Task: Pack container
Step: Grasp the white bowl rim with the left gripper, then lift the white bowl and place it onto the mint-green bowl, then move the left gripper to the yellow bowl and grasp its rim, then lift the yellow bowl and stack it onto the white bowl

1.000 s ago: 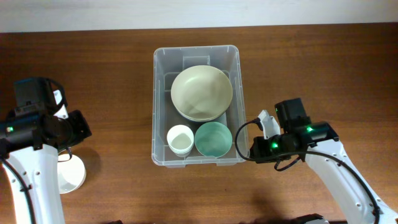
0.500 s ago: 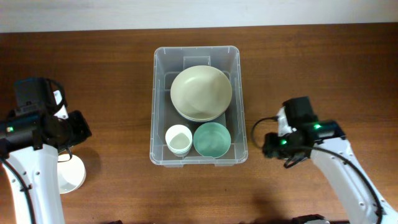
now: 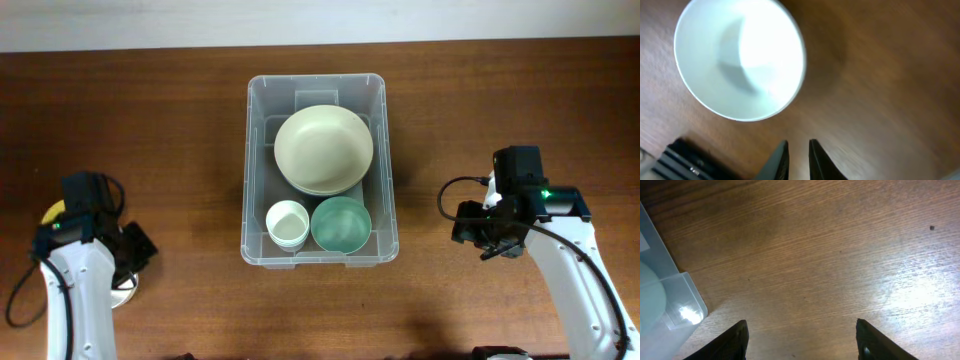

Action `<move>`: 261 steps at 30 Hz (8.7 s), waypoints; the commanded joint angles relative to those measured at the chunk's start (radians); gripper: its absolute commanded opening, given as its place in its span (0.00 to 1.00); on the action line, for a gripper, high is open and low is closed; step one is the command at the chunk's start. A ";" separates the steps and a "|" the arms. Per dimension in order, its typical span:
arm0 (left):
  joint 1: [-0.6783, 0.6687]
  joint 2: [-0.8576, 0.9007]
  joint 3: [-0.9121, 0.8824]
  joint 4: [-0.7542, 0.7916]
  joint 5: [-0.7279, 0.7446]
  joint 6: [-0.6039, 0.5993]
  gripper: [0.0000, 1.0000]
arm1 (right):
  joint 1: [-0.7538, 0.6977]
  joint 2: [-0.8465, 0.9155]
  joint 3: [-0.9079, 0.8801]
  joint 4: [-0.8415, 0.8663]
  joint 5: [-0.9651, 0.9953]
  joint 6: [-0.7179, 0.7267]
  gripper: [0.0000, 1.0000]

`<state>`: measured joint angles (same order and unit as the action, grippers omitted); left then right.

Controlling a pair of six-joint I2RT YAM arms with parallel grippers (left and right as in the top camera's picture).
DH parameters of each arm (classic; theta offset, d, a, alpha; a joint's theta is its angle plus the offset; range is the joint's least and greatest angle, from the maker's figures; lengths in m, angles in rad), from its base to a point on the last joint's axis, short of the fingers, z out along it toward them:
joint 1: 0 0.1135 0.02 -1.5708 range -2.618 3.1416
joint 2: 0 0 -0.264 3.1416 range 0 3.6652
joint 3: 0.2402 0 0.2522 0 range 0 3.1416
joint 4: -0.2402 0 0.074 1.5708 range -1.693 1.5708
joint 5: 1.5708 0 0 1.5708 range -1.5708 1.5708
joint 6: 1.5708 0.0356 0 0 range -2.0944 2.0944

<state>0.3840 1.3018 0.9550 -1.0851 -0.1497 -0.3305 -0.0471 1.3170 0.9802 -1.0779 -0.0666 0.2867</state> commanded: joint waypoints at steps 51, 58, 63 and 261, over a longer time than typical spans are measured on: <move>0.053 0.280 0.024 0.224 0.140 -0.012 0.01 | -0.006 0.001 0.015 -0.012 0.022 -0.001 0.65; -0.187 0.126 0.283 0.048 0.172 0.053 0.01 | -0.007 0.001 0.015 -0.008 0.023 0.020 0.65; -0.387 0.105 0.509 -0.049 0.173 0.154 0.01 | -0.007 0.001 0.015 0.001 0.023 0.022 0.66; -1.146 0.443 0.824 -0.268 0.068 0.505 0.59 | -0.418 0.000 0.019 -0.075 0.018 0.084 0.73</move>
<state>-0.8097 1.7535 1.7729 -1.3472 0.0330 0.2390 -0.4580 1.3170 0.9817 -1.1519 -0.0494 0.3683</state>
